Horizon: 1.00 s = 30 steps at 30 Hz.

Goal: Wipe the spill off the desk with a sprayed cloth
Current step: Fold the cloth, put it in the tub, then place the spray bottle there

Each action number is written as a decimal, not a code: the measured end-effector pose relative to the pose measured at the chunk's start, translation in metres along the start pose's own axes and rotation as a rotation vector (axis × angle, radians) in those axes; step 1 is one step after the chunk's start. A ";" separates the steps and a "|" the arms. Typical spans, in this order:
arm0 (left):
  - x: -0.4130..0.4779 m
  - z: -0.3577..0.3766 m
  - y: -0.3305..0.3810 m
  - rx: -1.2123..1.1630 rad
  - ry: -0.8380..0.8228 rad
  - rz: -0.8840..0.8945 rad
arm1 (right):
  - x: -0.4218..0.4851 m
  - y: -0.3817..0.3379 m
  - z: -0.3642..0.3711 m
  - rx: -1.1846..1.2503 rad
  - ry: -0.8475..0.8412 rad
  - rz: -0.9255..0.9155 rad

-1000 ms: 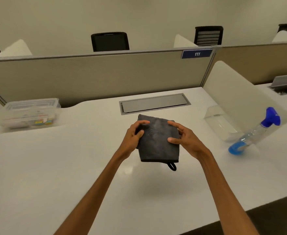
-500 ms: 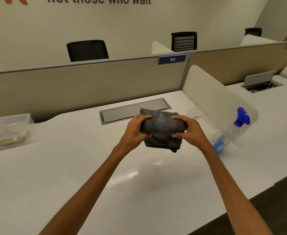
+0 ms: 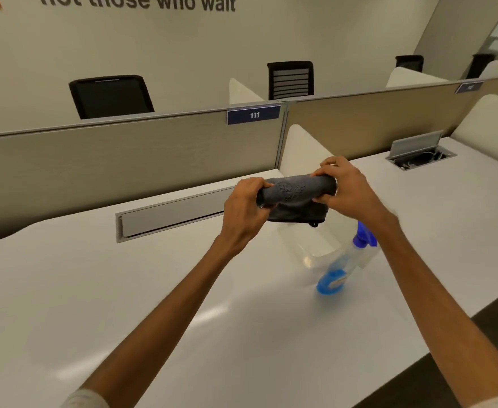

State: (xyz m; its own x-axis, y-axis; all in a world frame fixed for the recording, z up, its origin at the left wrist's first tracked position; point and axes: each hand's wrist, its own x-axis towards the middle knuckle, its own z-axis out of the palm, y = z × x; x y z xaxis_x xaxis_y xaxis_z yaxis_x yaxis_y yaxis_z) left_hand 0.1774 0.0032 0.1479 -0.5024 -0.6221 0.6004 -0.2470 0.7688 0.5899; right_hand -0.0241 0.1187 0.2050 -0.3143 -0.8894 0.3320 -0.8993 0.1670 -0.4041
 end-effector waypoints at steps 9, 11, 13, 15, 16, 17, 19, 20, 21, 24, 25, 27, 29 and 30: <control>0.050 0.110 0.017 0.052 -0.031 0.038 | 0.045 0.111 -0.025 -0.005 -0.045 0.052; 0.043 0.134 0.010 0.079 -0.060 0.032 | 0.044 0.133 -0.013 -0.023 -0.076 0.064; 0.032 0.153 0.002 0.090 -0.084 0.027 | 0.040 0.153 0.004 -0.017 -0.118 0.075; 0.021 0.169 -0.006 0.094 -0.095 0.006 | 0.033 0.170 0.022 0.018 -0.144 0.084; 0.015 0.176 -0.010 0.095 -0.097 -0.006 | 0.030 0.178 0.031 0.042 -0.150 0.086; 0.011 0.182 -0.014 0.097 -0.099 -0.015 | 0.028 0.185 0.040 0.062 -0.154 0.088; 0.003 0.193 -0.020 0.110 -0.111 -0.032 | 0.026 0.197 0.054 0.103 -0.170 0.093; 0.000 0.197 -0.022 0.116 -0.119 -0.045 | 0.025 0.203 0.061 0.134 -0.183 0.099; -0.004 0.201 -0.024 0.120 -0.124 -0.058 | 0.024 0.208 0.067 0.161 -0.194 0.097; -0.017 0.214 -0.032 0.126 -0.159 -0.083 | 0.015 0.219 0.083 0.235 -0.203 0.084; -0.023 0.218 -0.034 0.121 -0.178 -0.084 | 0.011 0.222 0.088 0.266 -0.190 0.080; -0.037 0.227 -0.037 0.100 -0.224 -0.081 | 0.003 0.224 0.096 0.340 -0.149 0.060; -0.050 0.234 -0.039 0.102 -0.289 -0.080 | -0.005 0.226 0.104 0.426 -0.094 0.036; -0.053 0.237 -0.039 0.108 -0.312 -0.089 | -0.007 0.226 0.107 0.448 -0.073 0.022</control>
State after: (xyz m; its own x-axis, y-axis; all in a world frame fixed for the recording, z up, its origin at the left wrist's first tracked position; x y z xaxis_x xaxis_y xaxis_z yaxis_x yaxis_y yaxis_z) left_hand 0.0173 0.0418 -0.0348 -0.7002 -0.6249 0.3452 -0.3789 0.7352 0.5621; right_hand -0.1927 0.1175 0.0199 -0.2955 -0.9179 0.2647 -0.6670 -0.0001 -0.7451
